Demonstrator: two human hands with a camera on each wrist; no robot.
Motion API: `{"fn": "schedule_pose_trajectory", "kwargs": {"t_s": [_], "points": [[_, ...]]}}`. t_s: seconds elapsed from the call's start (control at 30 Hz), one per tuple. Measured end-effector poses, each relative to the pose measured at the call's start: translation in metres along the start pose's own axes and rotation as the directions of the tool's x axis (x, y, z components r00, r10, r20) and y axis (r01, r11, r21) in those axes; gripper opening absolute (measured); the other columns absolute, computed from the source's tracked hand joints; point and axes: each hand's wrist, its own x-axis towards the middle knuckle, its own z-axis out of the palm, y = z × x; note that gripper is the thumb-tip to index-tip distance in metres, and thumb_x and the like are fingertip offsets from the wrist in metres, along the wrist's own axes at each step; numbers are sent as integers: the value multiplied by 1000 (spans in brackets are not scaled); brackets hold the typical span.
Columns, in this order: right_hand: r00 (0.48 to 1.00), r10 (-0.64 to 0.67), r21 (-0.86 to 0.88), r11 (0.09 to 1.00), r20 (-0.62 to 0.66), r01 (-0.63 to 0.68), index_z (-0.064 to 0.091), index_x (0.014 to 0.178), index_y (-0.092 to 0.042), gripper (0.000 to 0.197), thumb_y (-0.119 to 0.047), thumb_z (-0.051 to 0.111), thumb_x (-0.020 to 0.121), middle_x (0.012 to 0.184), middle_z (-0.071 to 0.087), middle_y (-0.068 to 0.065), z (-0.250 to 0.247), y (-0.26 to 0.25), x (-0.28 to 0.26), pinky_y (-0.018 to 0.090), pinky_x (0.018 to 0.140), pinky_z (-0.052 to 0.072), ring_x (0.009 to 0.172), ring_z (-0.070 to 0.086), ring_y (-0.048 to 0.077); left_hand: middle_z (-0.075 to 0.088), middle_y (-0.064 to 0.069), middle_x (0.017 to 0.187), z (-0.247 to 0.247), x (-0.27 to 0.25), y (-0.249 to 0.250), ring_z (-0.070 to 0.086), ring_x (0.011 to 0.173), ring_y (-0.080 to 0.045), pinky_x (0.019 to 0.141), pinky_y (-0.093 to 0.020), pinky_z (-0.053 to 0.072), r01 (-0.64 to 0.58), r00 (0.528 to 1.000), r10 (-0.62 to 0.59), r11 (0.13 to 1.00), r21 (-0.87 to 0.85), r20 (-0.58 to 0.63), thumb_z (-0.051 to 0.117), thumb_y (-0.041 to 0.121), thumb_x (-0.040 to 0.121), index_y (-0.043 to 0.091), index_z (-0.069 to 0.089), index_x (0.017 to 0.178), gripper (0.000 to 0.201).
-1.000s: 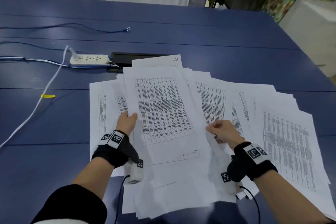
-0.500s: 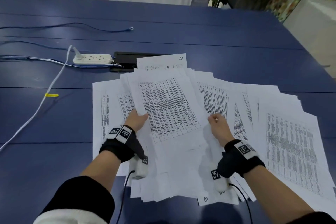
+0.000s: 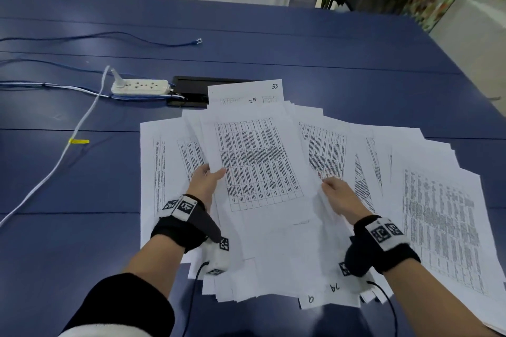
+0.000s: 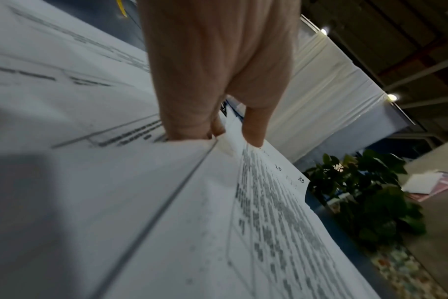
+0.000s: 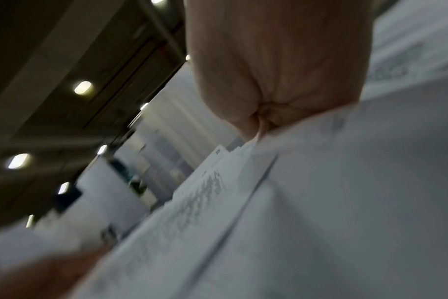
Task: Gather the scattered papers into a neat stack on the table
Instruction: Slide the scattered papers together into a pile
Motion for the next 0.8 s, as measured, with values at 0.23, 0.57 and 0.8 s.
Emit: {"fn": "schedule_pose_trajectory", "kwargs": {"t_s": [0.23,0.57,0.8], "points": [[989,42,119,991,142,-59,51,111,-9,22,-13,32,100,100,60,7,0,-1,-6,35,88,47,93,57,22,49,-15,136,10,-7,0,53,115,-30,97,-45,45,-34,998,28,993,113,59,60,13,88,5,34,139,57],[995,95,221,972,-30,-86,49,106,-12,36,-5,71,79,78,58,6,-16,19,-8,28,64,43,69,54,18,62,-17,101,-2,-10,-8,61,85,-29,86,-49,53,-168,982,185,947,275,-39,58,7,88,7,45,125,40],[999,17,224,975,-36,-9,55,106,-11,16,-11,58,90,86,56,0,-2,4,-6,14,52,38,73,52,12,54,-13,74,-2,4,-11,56,75,-28,79,-39,48,-133,988,152,928,349,-30,57,24,88,14,48,65,27]]}}
